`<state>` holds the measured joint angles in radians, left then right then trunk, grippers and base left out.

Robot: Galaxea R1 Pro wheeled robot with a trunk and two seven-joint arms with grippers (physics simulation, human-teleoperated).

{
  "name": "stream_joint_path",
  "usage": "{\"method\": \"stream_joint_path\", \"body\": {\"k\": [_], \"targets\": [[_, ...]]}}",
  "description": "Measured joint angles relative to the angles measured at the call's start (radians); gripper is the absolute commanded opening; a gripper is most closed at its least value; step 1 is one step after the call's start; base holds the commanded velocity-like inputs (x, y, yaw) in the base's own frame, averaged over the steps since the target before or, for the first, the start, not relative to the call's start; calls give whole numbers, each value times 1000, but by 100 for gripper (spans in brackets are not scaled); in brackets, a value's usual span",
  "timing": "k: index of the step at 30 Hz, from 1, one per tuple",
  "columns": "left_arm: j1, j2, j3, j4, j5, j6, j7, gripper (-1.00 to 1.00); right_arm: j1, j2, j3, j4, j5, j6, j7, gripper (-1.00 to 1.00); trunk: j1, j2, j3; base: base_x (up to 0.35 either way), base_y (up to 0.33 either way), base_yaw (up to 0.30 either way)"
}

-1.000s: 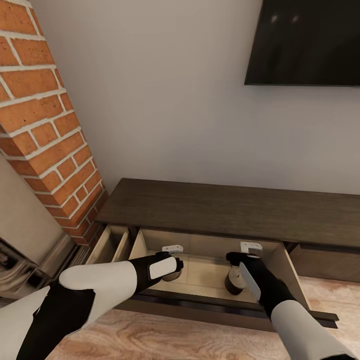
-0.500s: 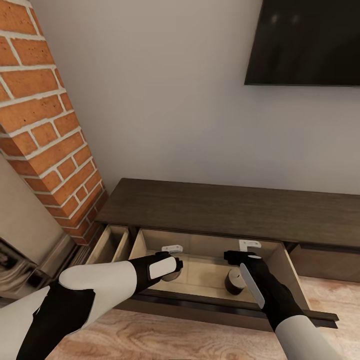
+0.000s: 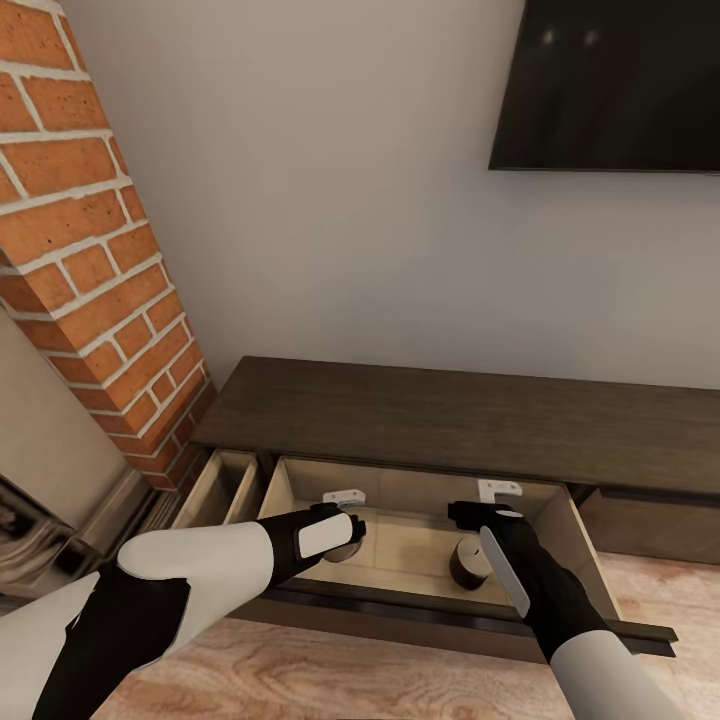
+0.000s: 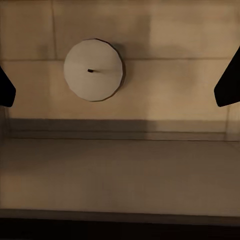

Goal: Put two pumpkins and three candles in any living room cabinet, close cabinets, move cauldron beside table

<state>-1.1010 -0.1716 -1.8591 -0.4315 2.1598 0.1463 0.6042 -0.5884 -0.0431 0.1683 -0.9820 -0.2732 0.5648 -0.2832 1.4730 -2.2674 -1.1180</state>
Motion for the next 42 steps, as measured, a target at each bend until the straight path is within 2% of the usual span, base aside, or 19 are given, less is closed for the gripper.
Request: {"method": "stream_joint_path", "body": {"k": [6,8,12,32,42], "targets": [[1,1,2,1,-1,-9,0,100,0,-2,-1,0,0,0,0,100,0,0,0,0,0,0],[0,1,2,1,-2,-54,-1,100,0,-3,-1,0,0,0,0,100,0,0,0,0,0,0],[0,2,1,0,-2,-83,-2,100,0,-3,-1,-1,0,0,0,100,0,0,0,0,0,0],[0,3,2,0,-1,-91,-4,100,0,-3,-1,0,-2,0,0,100,0,0,0,0,0,0],[0,1,3,0,-2,-91,-4,100,0,-1,-1,-4,-2,65,0,100,-38,70,31,0,0,0]]}}
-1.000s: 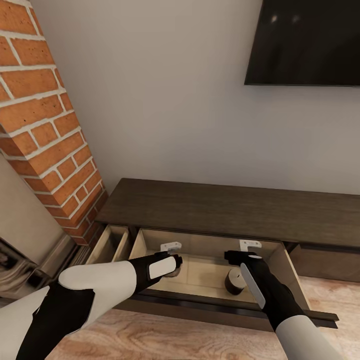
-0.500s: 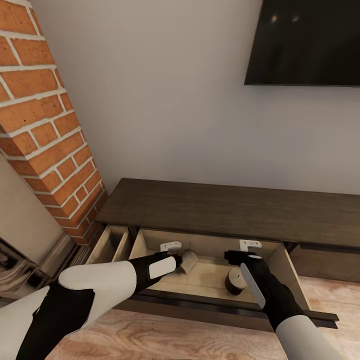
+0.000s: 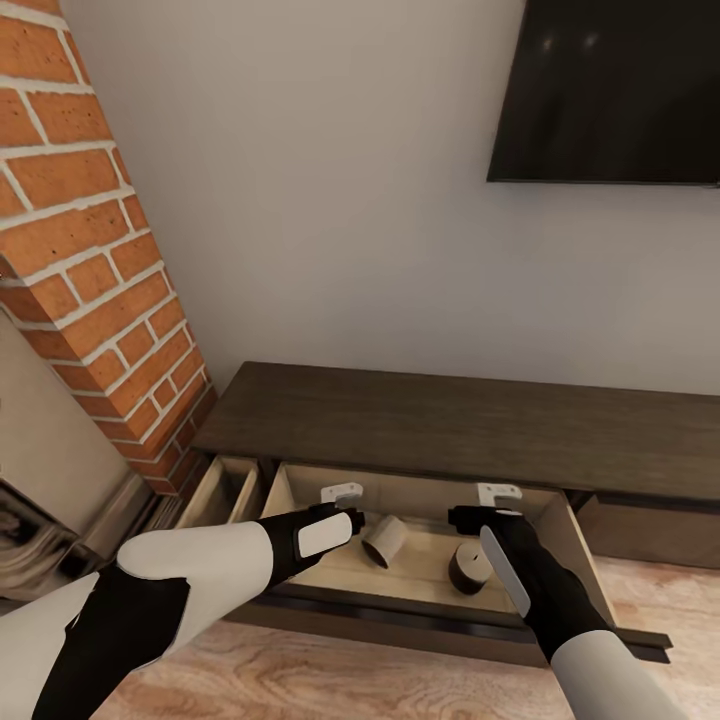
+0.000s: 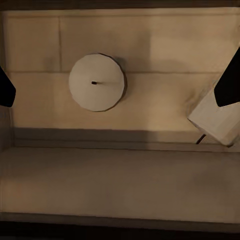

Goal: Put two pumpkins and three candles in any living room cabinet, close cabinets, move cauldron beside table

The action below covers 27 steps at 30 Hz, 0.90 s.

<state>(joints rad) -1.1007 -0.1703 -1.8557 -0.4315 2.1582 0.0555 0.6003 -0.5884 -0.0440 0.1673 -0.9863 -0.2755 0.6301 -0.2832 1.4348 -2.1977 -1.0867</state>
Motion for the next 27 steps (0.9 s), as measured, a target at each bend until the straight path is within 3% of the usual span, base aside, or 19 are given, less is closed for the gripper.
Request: {"method": "stream_joint_path", "body": {"k": [8,13,17,19,21,23,25,26,27], "targets": [[0,2,0,0,1,7,4,100,0,2,0,0,-1,35,0,100,-31,56,25,-7,0,0],[0,2,1,-1,1,7,5,100,1,2,1,-26,-2,65,0,100,-49,91,41,-326,0,0],[0,3,0,-8,2,-1,7,100,40,2,1,-109,-1,74,0,100,-65,119,53,-342,0,0],[1,49,3,-152,-7,-96,50,100,73,2,1,-180,-1,108,0,100,-72,133,59,-343,0,0],[1,135,11,-351,-42,-132,159,100,79,2,1,-214,-1,110,0,100,-80,147,66,-343,0,0],[1,201,60,-517,-122,-169,230,100,103,2,2,-265,-1,111,0,100,-88,161,72,-343,0,0],[1,271,140,-675,-239,-193,292,100,140,3,2,-323,-1,111,0,100,-95,175,78,-343,0,0],[1,290,159,-711,-268,-197,308,100,148,3,2,-339,-1,111,0,100,-99,182,81,-343,0,0],[1,324,188,-775,-317,-201,341,100,162,3,2,-369,-1,111,0,100,-103,189,85,-343,0,0]]}}
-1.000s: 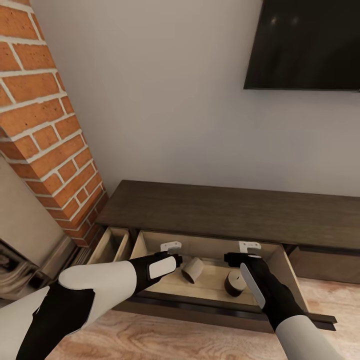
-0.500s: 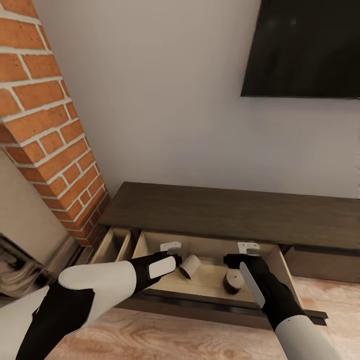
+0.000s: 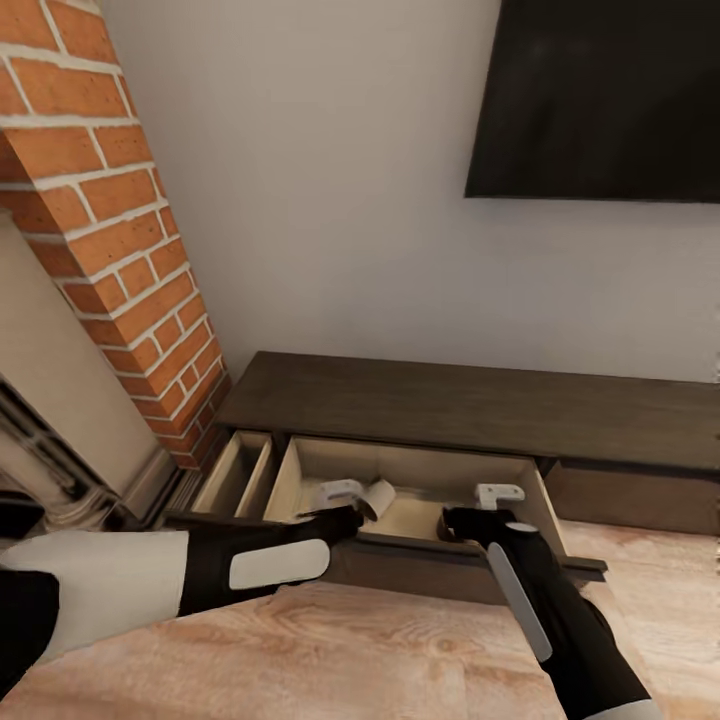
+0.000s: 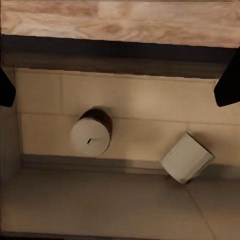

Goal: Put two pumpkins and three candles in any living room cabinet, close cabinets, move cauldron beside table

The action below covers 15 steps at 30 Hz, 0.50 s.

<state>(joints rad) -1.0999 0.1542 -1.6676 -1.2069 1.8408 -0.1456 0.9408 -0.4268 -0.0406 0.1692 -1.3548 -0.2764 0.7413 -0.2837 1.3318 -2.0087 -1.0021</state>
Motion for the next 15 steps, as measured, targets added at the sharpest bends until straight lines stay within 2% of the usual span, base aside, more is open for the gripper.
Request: {"method": "stream_joint_path", "body": {"k": [1,2,4,5,6,7,8,11,15], "targets": [[0,29,20,-58,-35,-3,33,100,12,0,0,-26,0,0,0,100,-4,7,3,-343,0,0],[0,93,49,-202,-91,-13,144,100,50,0,1,-96,0,-1,-2,100,-8,14,6,-343,0,0],[0,105,50,-224,-95,-16,161,100,69,0,2,-122,1,-1,-2,100,-15,28,12,-343,0,0],[0,122,-2,-234,-95,-22,171,100,134,0,4,-196,4,-7,-2,100,-19,35,15,-343,0,0],[0,127,-22,-235,-95,-31,172,100,146,0,5,-204,5,-8,-2,100,-23,42,19,-343,0,0],[0,139,-77,-235,-92,-121,168,100,168,1,10,-212,5,-18,-2,100,-27,49,22,-343,0,0],[0,141,-98,-236,-93,-141,167,100,177,1,13,-213,6,-27,-2,100,-31,56,25,-343,0,0],[0,145,-126,-236,-93,-166,167,100,191,0,17,-216,6,-49,-2,100,-42,77,34,-343,0,0],[0,146,-135,-237,-92,-172,167,100,196,1,19,-216,6,-57,-2,100,-57,105,47,-343,0,0]]}}
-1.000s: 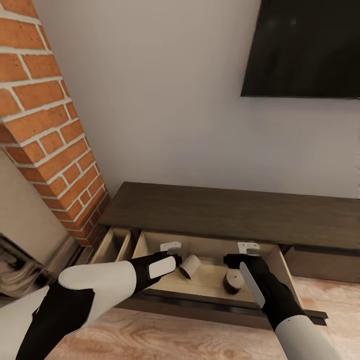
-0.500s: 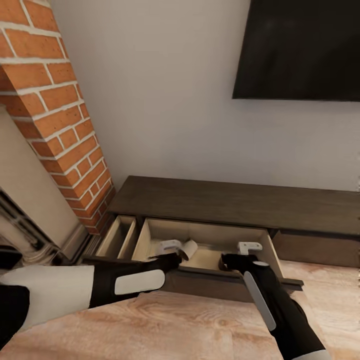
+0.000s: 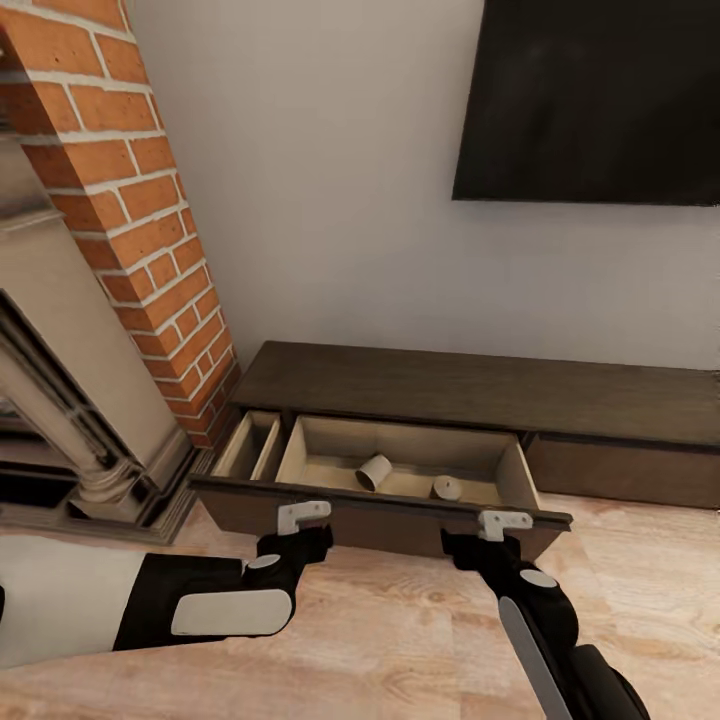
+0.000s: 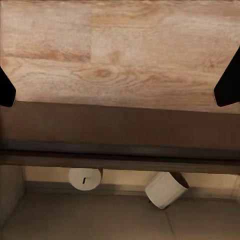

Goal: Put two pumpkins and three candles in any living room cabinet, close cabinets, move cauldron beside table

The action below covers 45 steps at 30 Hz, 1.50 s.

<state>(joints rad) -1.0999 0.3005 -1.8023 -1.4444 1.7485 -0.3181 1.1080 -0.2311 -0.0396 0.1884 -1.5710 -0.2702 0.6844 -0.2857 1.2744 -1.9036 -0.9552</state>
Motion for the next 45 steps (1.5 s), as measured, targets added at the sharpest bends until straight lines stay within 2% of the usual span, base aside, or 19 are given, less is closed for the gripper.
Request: {"method": "stream_joint_path", "body": {"k": [9,12,15,16,17,18,19,22,24,25,31,35,37,39,40,41,42,44,45], "targets": [[0,3,-22,1,4,-2,-1,100,2,-1,-1,0,0,-5,0,100,-35,63,28,-343,0,0],[0,3,-47,3,14,-2,0,100,2,-2,-1,0,0,-5,0,100,-46,84,38,-232,0,0],[0,2,-93,4,24,-3,0,100,3,-3,-2,3,1,-6,0,100,-58,105,47,-69,0,0],[0,1,-132,6,44,-5,-1,100,20,-4,-2,7,2,-10,0,100,-62,112,50,-17,0,0],[0,0,-150,7,55,-6,-2,100,34,-4,-2,13,3,-17,1,100,-66,119,53,-4,0,0],[0,-1,-207,9,87,-9,-3,100,72,-6,-3,23,10,-77,0,100,-70,126,56,-2,0,0],[0,-1,-232,9,101,-19,-4,100,92,-7,-4,25,27,-114,0,100,-73,133,59,-1,0,0],[0,-2,-264,10,117,-55,-6,100,123,-7,-4,27,64,-145,0,100,-85,154,69,0,0,0],[0,-3,-305,11,129,-86,-7,100,149,-7,-4,33,94,-170,0,100,-93,168,75,0,0,0],[1,-3,-362,24,163,-120,-8,100,178,-7,-5,92,111,-257,0,100,-96,175,78,0,0,0],[27,-3,-420,62,204,-190,-28,100,189,-7,-5,181,118,-367,0,100,-119,217,97,0,0,0],[38,-3,-442,119,240,-206,-119,100,191,-7,-5,237,118,-425,-1,100,-135,245,110,0,0,0],[58,-6,-446,167,287,-206,-203,100,191,-6,-5,269,122,-463,-1,100,-142,259,116,0,0,0],[85,-17,-450,244,348,-203,-314,100,192,-6,-4,306,130,-506,-1,100,-150,273,122,0,0,0],[102,-29,-453,312,394,-197,-395,100,192,-5,-4,330,138,-538,0,100,-154,280,125,0,0,0],[111,-37,-453,351,419,-192,-437,100,192,-5,-4,343,143,-554,0,100,-158,287,128,0,0,0],[132,-53,-454,428,468,-169,-514,100,192,-4,-4,369,153,-586,0,100,-162,294,132,0,0,0],[157,-72,-455,508,515,-127,-586,100,192,-3,-4,397,163,-616,0,100,-169,308,138,0,0,0],[182,-94,-455,586,555,-67,-646,100,192,-3,-5,430,171,-643,0,100,-173,315,141,0,0,0]]}}
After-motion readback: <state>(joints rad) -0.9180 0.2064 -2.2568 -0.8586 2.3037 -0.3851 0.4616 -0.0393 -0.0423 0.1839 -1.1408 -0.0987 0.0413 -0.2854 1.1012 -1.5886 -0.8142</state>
